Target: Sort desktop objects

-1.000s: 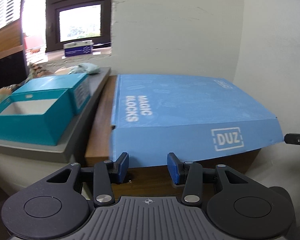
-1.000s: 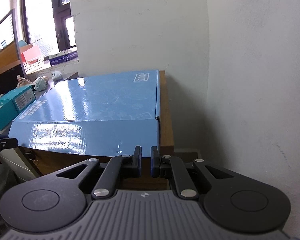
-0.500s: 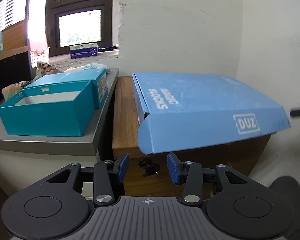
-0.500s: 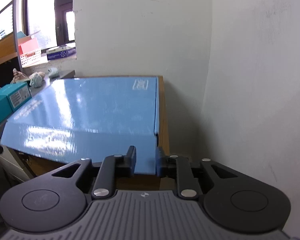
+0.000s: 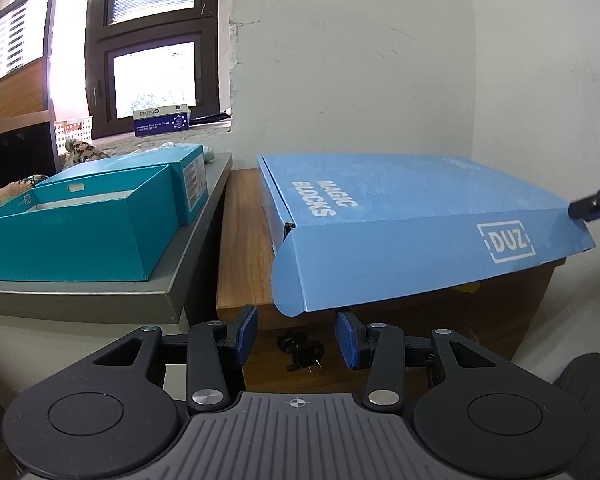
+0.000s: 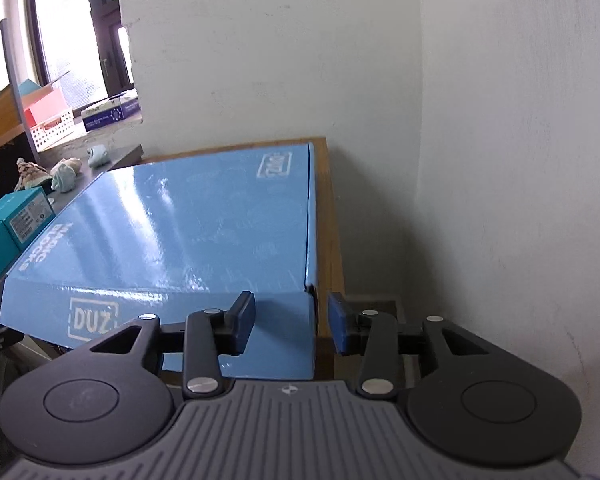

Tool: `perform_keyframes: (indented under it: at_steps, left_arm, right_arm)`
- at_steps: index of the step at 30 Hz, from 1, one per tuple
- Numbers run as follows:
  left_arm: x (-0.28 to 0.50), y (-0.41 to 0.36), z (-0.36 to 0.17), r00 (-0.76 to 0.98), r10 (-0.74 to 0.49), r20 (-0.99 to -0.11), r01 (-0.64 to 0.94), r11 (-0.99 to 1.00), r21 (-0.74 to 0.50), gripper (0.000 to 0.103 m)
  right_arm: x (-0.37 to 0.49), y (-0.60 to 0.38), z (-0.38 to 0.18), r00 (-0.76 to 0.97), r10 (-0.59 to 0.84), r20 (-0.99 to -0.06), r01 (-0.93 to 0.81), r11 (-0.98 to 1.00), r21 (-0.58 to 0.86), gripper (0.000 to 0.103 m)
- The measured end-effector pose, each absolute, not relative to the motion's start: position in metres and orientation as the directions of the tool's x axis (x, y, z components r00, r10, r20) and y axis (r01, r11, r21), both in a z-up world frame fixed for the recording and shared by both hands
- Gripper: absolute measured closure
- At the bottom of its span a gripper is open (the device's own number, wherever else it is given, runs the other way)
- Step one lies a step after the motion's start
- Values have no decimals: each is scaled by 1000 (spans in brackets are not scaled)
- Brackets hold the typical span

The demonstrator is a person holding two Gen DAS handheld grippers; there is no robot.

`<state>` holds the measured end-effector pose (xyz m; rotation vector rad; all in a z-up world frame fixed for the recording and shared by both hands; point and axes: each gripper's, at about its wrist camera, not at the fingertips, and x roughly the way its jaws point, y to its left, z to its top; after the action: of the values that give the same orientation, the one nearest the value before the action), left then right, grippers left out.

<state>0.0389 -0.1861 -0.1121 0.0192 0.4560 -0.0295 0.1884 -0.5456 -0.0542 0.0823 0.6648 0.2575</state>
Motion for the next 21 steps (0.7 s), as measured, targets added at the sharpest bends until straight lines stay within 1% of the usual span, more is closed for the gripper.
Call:
perform_keyframes:
  at_steps: [4, 7, 9, 11, 16, 21]
  left_arm:
    - [39, -185, -111, 902, -37, -429, 37, 999, -9, 58]
    - [38, -185, -110, 906, -47, -420, 41, 999, -24, 62]
    - [38, -185, -110, 909, -53, -414, 43, 998, -34, 68]
    - [38, -184, -109, 911, -60, -408, 45, 998, -45, 71]
    - [37, -185, -108, 914, -73, -400, 55, 997, -58, 71]
    - [35, -188, -101, 907, -71, -414, 55, 997, -53, 71]
  right_arm:
    - [191, -550, -57, 740, 297, -603, -216, 955, 206, 58]
    - [193, -550, -59, 726, 318, -609, -223, 948, 229, 60]
    - [193, -548, -59, 723, 316, -614, -224, 948, 224, 60]
    - [194, -547, -58, 718, 320, -618, -224, 947, 230, 60]
    - [196, -548, -57, 704, 323, -633, -223, 946, 234, 60]
    - [197, -547, -55, 695, 321, -643, -224, 947, 231, 59]
